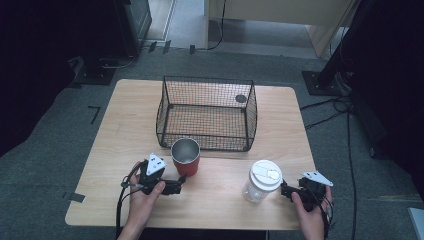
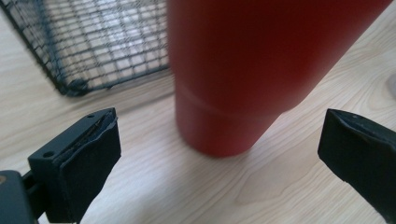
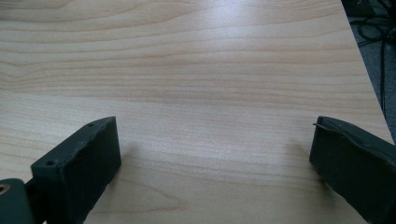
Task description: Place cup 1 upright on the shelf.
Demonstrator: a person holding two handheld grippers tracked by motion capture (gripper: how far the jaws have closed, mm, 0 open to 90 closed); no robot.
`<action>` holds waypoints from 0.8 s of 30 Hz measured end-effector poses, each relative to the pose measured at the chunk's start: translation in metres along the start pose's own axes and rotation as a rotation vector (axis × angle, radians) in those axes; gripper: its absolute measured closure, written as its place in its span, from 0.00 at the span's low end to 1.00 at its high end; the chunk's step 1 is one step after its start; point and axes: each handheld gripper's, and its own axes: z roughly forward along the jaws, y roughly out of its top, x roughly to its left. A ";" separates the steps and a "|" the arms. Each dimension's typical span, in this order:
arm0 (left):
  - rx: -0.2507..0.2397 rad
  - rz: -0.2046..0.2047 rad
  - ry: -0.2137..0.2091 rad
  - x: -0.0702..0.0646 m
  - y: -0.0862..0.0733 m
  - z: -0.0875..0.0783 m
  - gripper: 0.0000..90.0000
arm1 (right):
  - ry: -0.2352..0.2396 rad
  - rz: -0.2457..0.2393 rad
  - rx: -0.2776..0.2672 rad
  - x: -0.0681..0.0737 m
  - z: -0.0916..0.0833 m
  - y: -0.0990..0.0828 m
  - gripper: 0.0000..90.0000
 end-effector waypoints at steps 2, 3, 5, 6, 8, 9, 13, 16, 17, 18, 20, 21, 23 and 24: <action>-0.001 -0.003 -0.003 -0.003 0.004 0.002 0.00 | 0.000 0.000 0.000 0.000 0.000 0.000 0.02; -0.003 -0.003 0.001 -0.004 0.006 0.003 0.00 | 0.000 -0.001 0.000 0.000 0.000 0.000 0.02; -0.014 0.004 0.016 -0.007 0.009 0.005 0.00 | 0.000 0.000 0.000 0.000 0.000 0.000 0.02; -0.027 0.008 0.008 -0.008 0.010 0.005 0.00 | 0.000 0.000 0.000 0.000 0.000 0.000 0.02; -0.033 0.014 0.017 -0.010 0.014 0.008 0.00 | 0.000 0.000 0.000 0.000 0.000 0.000 0.02; -0.033 0.014 0.017 -0.010 0.014 0.008 0.00 | 0.000 0.000 0.000 0.000 0.000 0.000 0.02; -0.035 0.018 0.036 -0.016 0.021 0.015 0.00 | 0.000 0.000 0.000 0.000 0.000 0.000 0.02; -0.036 0.016 0.043 -0.019 0.024 0.019 0.00 | 0.000 0.000 0.000 0.000 0.000 0.000 0.02; -0.036 0.017 0.049 -0.019 0.025 0.020 0.00 | 0.000 -0.001 0.000 0.000 0.000 0.000 0.02; -0.036 0.017 0.049 -0.019 0.025 0.020 0.00 | 0.000 -0.001 0.000 0.000 0.000 0.000 0.02; -0.038 0.014 0.060 -0.021 0.029 0.023 0.00 | 0.000 0.000 0.000 0.000 0.000 0.000 0.02; -0.036 0.014 0.063 -0.021 0.030 0.024 0.00 | 0.000 -0.001 0.000 0.000 0.000 0.000 0.02; -0.035 0.013 0.068 -0.021 0.031 0.025 0.00 | 0.000 0.000 0.000 0.000 0.000 0.000 0.02; -0.031 0.005 0.078 -0.022 0.033 0.026 0.01 | 0.000 0.000 0.000 0.000 0.000 0.000 0.02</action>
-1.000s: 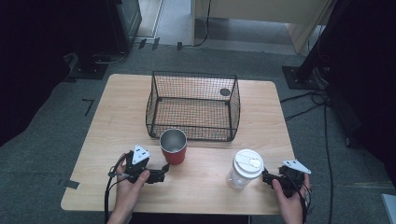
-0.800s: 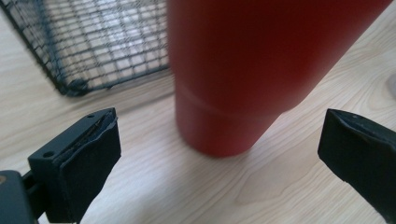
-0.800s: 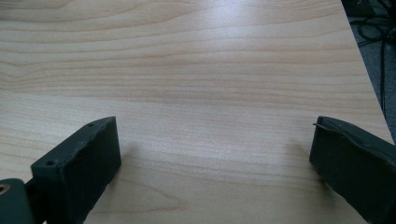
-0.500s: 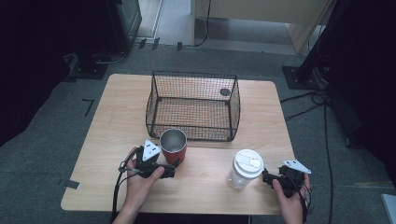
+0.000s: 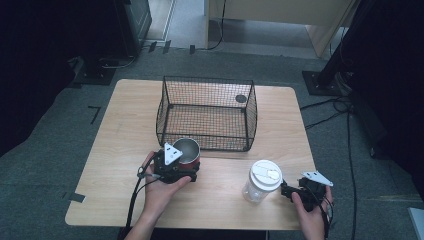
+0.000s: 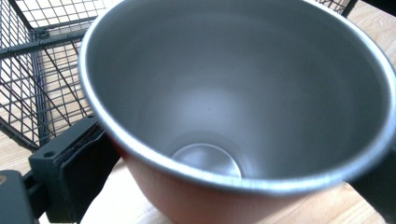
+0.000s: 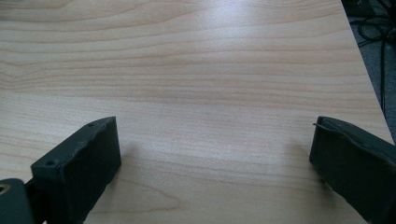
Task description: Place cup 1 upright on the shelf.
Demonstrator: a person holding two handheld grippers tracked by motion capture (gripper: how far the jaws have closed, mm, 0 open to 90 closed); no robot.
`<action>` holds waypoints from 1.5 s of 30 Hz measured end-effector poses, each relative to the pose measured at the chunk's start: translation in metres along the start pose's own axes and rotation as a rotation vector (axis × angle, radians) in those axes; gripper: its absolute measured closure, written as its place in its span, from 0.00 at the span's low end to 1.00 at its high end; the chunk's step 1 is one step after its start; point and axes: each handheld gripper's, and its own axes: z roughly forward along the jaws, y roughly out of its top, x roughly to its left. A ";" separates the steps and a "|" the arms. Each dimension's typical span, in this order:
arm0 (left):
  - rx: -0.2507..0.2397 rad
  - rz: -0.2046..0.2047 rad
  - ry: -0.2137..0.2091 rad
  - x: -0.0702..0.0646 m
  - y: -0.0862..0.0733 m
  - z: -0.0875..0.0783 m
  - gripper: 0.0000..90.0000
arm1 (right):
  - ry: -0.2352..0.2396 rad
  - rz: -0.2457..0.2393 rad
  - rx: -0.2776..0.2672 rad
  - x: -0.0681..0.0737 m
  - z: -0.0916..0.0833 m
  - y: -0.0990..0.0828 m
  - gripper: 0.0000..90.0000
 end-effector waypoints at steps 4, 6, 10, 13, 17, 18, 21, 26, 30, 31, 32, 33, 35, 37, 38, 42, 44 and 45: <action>-0.007 -0.005 0.013 -0.002 0.002 0.001 0.05 | 0.000 0.000 0.000 0.000 0.000 0.000 0.02; -0.006 0.005 0.026 -0.003 0.003 0.002 0.06 | 0.000 -0.002 -0.001 0.000 0.000 0.000 0.02; 0.026 0.014 0.042 -0.005 0.003 0.007 0.07 | 0.000 0.000 0.000 0.000 0.000 0.000 0.02; 0.035 0.019 0.058 -0.006 0.004 0.009 0.08 | 0.000 0.000 0.000 0.000 0.000 0.000 0.02; 0.037 0.022 0.060 -0.007 0.005 0.010 0.09 | 0.000 0.000 0.000 0.000 0.000 0.000 0.02; 0.039 0.023 0.061 -0.007 0.005 0.010 0.09 | 0.000 0.000 0.000 0.000 0.000 0.000 0.02; 0.047 0.028 0.060 -0.007 0.006 0.009 0.09 | 0.000 0.000 0.000 0.000 0.000 0.000 0.02; 0.043 0.039 0.056 -0.008 0.006 0.009 0.09 | 0.000 0.000 0.000 0.000 0.000 0.000 0.02; 0.040 0.050 0.049 -0.009 0.005 0.009 0.09 | 0.000 0.000 0.000 0.000 0.000 0.000 0.02; 0.027 0.048 0.044 -0.010 0.005 0.009 0.09 | 0.000 0.000 0.000 0.000 0.000 0.000 0.02; 0.019 0.047 0.043 -0.011 0.005 0.008 0.09 | 0.000 0.000 0.000 0.000 0.000 0.000 0.02; 0.010 0.048 0.043 -0.011 0.005 0.008 0.09 | 0.000 0.000 0.000 0.000 0.000 0.000 0.02; 0.003 0.047 0.042 -0.011 0.005 0.007 0.09 | 0.000 0.000 0.000 0.000 0.000 0.000 0.02; -0.024 0.053 0.059 -0.012 0.006 0.005 0.09 | 0.000 0.000 0.000 0.000 0.000 0.000 0.02; -0.032 0.057 0.058 -0.012 0.007 0.004 0.09 | 0.000 0.000 0.000 0.000 0.000 0.000 0.02; -0.049 0.060 0.043 -0.012 0.008 0.002 0.09 | 0.000 -0.001 0.000 0.000 0.000 0.000 0.02; -0.062 0.079 0.054 -0.014 0.009 0.000 0.09 | 0.000 0.000 0.000 0.000 0.000 0.000 0.02; -0.073 0.090 0.063 -0.015 0.010 -0.002 0.09 | 0.000 -0.001 0.000 0.000 0.000 0.000 0.02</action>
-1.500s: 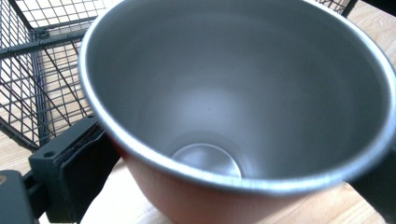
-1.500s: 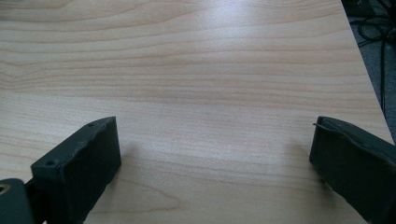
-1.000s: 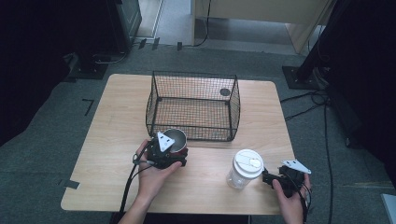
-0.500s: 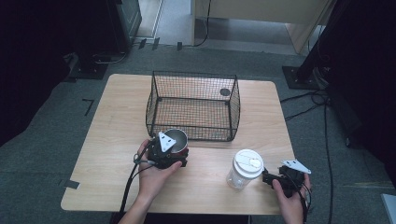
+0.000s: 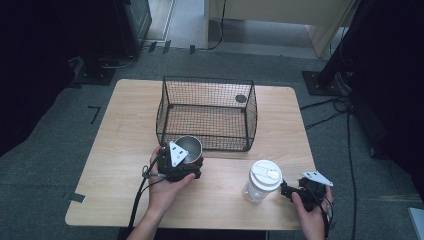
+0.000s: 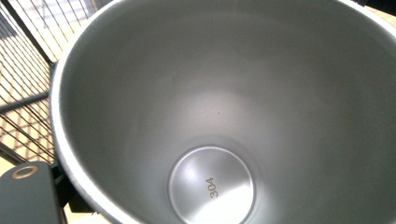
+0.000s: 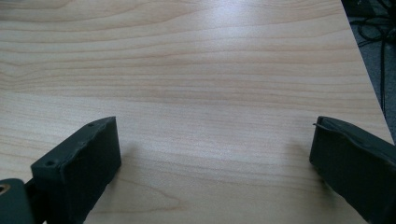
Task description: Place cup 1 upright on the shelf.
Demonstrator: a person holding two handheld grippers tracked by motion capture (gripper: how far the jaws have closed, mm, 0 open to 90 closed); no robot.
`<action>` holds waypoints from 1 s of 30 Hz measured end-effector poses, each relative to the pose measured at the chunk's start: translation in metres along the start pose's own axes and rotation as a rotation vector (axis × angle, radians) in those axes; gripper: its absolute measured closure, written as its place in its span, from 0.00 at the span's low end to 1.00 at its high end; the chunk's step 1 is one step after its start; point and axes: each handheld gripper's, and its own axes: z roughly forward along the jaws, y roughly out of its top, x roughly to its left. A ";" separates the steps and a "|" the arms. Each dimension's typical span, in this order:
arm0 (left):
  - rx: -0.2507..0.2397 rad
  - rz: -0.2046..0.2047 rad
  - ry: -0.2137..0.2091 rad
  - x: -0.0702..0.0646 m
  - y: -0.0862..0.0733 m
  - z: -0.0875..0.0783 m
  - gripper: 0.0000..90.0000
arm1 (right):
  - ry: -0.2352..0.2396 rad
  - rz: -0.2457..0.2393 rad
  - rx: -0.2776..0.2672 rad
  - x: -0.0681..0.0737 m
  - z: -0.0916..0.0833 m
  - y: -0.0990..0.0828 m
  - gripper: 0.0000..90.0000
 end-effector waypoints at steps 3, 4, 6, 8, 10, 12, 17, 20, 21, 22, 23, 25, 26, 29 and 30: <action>-0.014 -0.004 -0.002 -0.001 0.002 -0.003 0.09 | 0.000 0.001 0.000 0.000 0.000 0.000 0.02; -0.018 -0.005 -0.002 -0.001 0.002 -0.004 0.09 | 0.000 0.001 0.000 0.000 0.000 0.000 0.02; -0.028 -0.010 -0.009 -0.001 0.003 -0.005 0.09 | 0.000 -0.001 -0.001 0.000 0.000 0.000 0.02; -0.025 -0.007 -0.027 -0.001 0.005 -0.006 0.09 | 0.000 0.001 0.000 0.000 0.000 0.000 0.02; -0.029 -0.002 -0.024 -0.001 0.006 -0.007 0.09 | 0.000 0.001 0.000 0.000 0.000 0.000 0.02; -0.044 -0.004 -0.029 -0.001 0.007 -0.008 0.09 | 0.000 0.001 0.000 0.000 0.000 0.000 0.02; -0.078 -0.003 -0.025 0.000 0.011 -0.011 0.09 | 0.000 0.001 0.000 0.000 0.000 0.000 0.02; -0.107 0.001 -0.025 0.000 0.014 -0.013 0.09 | 0.000 0.001 0.000 0.000 0.000 0.000 0.02; -0.140 0.013 -0.026 -0.001 0.015 -0.014 0.09 | 0.000 0.001 0.000 0.000 0.000 0.000 0.02; -0.140 0.013 -0.026 -0.001 0.015 -0.014 0.09 | 0.000 0.001 0.000 0.000 0.000 0.000 0.02; -0.177 0.032 -0.007 -0.002 0.017 -0.017 0.09 | 0.000 0.001 0.000 0.000 0.000 0.000 0.02; -0.190 0.038 0.001 -0.003 0.019 -0.018 0.09 | 0.000 0.001 0.000 0.000 0.000 0.000 0.02; -0.207 0.039 0.009 -0.002 0.020 -0.019 0.09 | 0.000 0.001 0.000 0.000 0.000 0.000 0.02; -0.248 0.022 0.008 0.000 0.026 -0.021 0.09 | 0.000 0.001 0.000 0.000 0.000 0.000 0.02; -0.252 0.029 0.012 0.001 0.028 -0.020 0.09 | 0.000 0.001 0.000 0.000 0.000 0.000 0.02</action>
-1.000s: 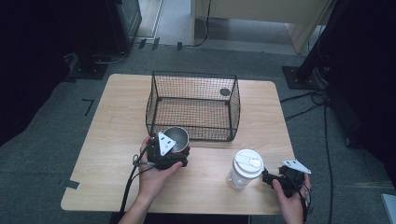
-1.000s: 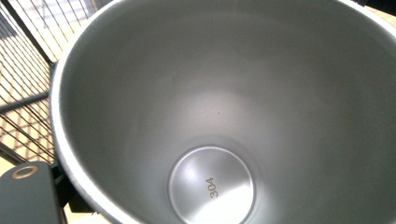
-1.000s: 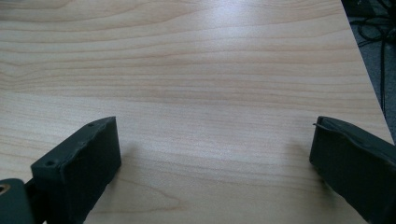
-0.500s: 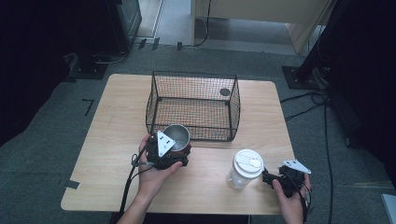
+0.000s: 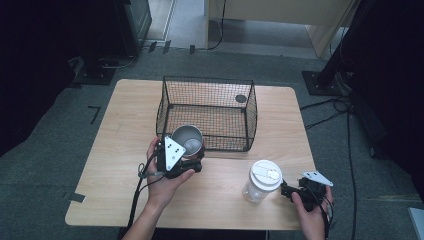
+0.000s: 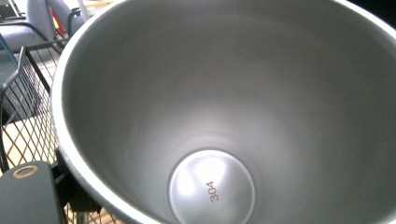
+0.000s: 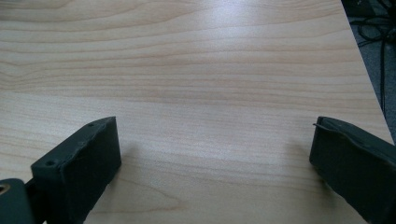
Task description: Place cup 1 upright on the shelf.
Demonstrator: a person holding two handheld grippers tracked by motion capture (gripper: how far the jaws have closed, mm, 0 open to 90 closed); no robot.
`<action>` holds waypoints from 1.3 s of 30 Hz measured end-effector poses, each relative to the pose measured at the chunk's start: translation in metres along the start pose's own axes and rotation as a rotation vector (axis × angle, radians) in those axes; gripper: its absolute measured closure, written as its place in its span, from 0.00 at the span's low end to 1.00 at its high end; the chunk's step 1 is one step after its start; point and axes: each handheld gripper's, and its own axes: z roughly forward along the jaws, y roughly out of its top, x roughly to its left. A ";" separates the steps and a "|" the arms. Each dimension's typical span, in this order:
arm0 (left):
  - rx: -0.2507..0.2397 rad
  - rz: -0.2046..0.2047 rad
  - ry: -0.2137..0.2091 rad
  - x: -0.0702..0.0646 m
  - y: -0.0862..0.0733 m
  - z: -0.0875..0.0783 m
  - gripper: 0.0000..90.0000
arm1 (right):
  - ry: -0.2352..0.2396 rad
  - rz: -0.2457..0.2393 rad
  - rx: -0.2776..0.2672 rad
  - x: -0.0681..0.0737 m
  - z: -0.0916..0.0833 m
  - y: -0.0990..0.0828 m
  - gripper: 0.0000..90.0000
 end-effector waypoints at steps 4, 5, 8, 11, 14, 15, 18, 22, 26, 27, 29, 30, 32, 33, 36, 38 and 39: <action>0.008 0.032 0.014 0.000 0.004 0.005 0.09 | 0.000 0.000 -0.001 0.000 0.000 0.000 0.02; 0.011 0.032 0.015 0.002 0.005 0.007 0.09 | 0.000 0.000 -0.001 0.000 0.000 0.000 0.02; 0.004 0.040 0.019 0.003 0.011 0.012 0.09 | 0.000 0.000 -0.001 0.000 0.000 0.000 0.02; -0.015 0.014 0.011 0.004 0.016 0.013 0.09 | 0.000 0.001 -0.001 0.000 0.000 0.000 0.02; -0.029 0.000 0.002 0.004 0.022 0.014 0.09 | 0.000 0.000 -0.001 0.000 0.000 0.000 0.02; -0.035 -0.004 -0.002 0.004 0.023 0.015 0.09 | 0.000 0.000 -0.001 0.000 0.000 0.000 0.02; -0.041 -0.008 -0.005 0.004 0.027 0.015 0.09 | 0.000 0.001 -0.001 0.000 0.000 0.000 0.02; -0.071 -0.013 -0.005 0.005 0.034 0.012 0.09 | 0.000 0.000 -0.001 0.000 0.000 0.000 0.02; -0.105 -0.023 0.011 0.009 0.042 0.010 0.09 | 0.000 0.000 -0.001 0.000 0.000 0.000 0.02; -0.109 -0.025 0.014 0.010 0.043 0.011 0.09 | 0.000 -0.002 -0.002 0.000 0.000 0.000 0.02; -0.117 -0.026 0.025 0.013 0.045 0.012 0.09 | 0.000 0.000 -0.001 0.000 0.000 0.000 0.02; -0.125 -0.030 0.029 0.014 0.046 0.014 0.09 | 0.000 0.000 -0.001 0.000 0.000 0.000 0.02; -0.146 -0.032 0.039 0.017 0.046 0.017 0.09 | 0.000 0.000 -0.001 0.000 0.000 0.000 0.02; -0.160 -0.038 0.042 0.018 0.047 0.018 0.09 | 0.000 0.000 -0.001 0.000 0.000 0.000 0.02; -0.193 -0.046 0.054 0.021 0.050 0.024 0.09 | 0.000 0.000 -0.001 0.000 0.000 0.000 0.02; -0.203 -0.047 0.056 0.021 0.051 0.026 0.09 | 0.001 -0.002 -0.002 0.000 0.000 0.000 0.02; -0.226 -0.052 0.061 0.023 0.053 0.031 0.09 | 0.000 0.000 -0.001 0.000 0.000 0.000 0.02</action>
